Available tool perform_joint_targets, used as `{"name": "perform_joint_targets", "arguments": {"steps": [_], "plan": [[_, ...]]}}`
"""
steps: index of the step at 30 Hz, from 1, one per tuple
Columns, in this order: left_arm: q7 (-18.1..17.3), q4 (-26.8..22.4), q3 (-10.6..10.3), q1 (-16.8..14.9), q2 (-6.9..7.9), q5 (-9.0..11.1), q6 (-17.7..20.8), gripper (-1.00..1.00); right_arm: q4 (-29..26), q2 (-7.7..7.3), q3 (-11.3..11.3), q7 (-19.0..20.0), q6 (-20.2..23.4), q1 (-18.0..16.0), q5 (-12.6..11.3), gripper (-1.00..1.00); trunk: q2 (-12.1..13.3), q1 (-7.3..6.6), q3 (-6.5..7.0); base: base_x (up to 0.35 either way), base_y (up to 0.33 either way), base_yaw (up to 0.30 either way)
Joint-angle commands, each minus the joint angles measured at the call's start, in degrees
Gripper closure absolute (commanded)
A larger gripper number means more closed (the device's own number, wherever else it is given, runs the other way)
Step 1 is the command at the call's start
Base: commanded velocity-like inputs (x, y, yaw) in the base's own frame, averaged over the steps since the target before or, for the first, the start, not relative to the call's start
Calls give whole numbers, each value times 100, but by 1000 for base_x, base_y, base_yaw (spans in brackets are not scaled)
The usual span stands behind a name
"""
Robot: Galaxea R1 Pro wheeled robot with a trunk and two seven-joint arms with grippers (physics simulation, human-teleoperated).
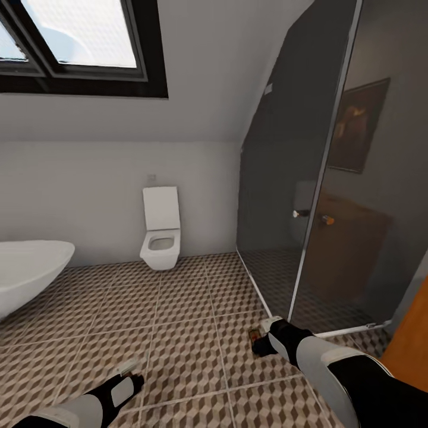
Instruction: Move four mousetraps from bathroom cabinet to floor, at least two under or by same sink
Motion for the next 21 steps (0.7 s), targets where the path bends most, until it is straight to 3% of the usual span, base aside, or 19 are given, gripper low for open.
{"name": "perform_joint_targets", "arguments": {"steps": [1, 21], "plan": [[33, -6, -49, -3, 1, 19, 33, 100, 9, 2, 34, 28, 8, -9, 25, 100, -4, 0, -6, 0, 0, 300], [33, -6, -49, -3, 1, 19, 33, 100, 9, 4, 37, -5, -62, -3, 43, 100, -4, 0, -6, 0, 0, 300]]}}
